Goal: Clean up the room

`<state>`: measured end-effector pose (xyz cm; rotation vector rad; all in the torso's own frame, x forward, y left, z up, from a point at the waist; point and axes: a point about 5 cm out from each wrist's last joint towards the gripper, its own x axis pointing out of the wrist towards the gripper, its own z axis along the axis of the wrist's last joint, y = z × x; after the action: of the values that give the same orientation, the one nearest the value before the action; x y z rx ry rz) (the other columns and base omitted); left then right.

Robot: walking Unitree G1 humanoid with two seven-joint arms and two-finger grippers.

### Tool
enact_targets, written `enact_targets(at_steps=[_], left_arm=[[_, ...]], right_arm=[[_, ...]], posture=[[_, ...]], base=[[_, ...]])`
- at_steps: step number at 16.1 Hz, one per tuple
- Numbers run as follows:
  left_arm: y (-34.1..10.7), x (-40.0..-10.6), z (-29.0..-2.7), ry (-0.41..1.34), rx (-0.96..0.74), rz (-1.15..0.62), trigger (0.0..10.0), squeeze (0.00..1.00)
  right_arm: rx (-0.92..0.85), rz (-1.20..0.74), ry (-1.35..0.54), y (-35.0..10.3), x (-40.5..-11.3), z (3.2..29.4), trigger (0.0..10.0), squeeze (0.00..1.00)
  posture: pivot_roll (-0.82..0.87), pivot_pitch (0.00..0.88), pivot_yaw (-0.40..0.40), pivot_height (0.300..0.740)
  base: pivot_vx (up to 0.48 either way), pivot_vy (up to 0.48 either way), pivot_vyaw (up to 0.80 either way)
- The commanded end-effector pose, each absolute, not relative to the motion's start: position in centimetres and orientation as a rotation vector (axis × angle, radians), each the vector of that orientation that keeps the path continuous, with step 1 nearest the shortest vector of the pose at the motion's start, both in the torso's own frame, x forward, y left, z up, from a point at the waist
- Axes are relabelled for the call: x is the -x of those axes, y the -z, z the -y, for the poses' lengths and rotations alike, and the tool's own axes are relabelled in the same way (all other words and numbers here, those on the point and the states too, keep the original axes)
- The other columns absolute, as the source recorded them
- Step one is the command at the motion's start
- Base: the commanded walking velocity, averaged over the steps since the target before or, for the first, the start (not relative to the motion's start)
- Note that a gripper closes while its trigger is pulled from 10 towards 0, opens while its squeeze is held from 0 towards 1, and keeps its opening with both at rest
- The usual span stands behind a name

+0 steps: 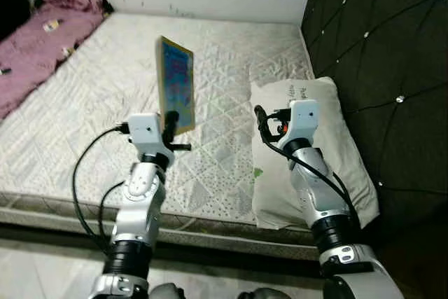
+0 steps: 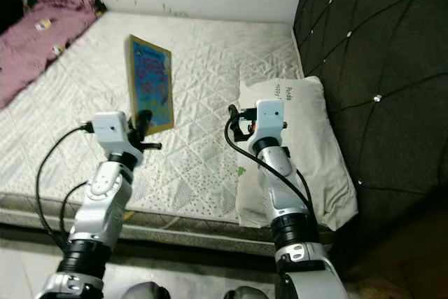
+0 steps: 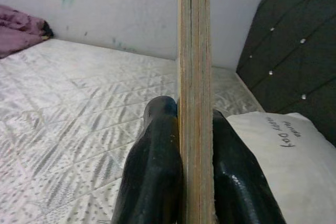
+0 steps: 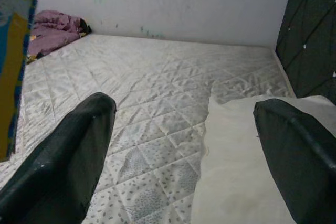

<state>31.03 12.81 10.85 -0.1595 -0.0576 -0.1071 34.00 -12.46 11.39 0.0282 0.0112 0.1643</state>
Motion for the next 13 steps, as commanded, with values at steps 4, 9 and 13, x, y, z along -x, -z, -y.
enact_targets(at_steps=[4, 9, 13], left_arm=[[-12.5, -31.5, -12.8, 0.105, 0.157, 0.127, 10.0, 0.00], [-11.2, -30.4, -13.8, 0.012, 0.267, 0.048, 10.0, 0.00], [-11.5, -29.2, -13.7, 0.019, 0.242, 0.040, 10.0, 0.00]], right_arm=[[-0.031, 0.001, -0.170, -12.0, -34.3, 12.5, 10.0, 0.00], [-0.033, 0.009, -0.159, -11.9, -33.1, 13.3, 10.0, 0.00], [-0.055, -0.006, -0.158, -11.7, -31.8, 13.5, 10.0, 0.00]], posture=[[-0.15, 0.000, 0.002, 0.740], [-0.15, 0.000, -0.003, 0.740], [-0.14, 0.000, -0.008, 0.736]], base=[[0.000, 0.000, -0.80], [0.000, 0.000, -0.58], [0.000, 0.000, 0.00]])
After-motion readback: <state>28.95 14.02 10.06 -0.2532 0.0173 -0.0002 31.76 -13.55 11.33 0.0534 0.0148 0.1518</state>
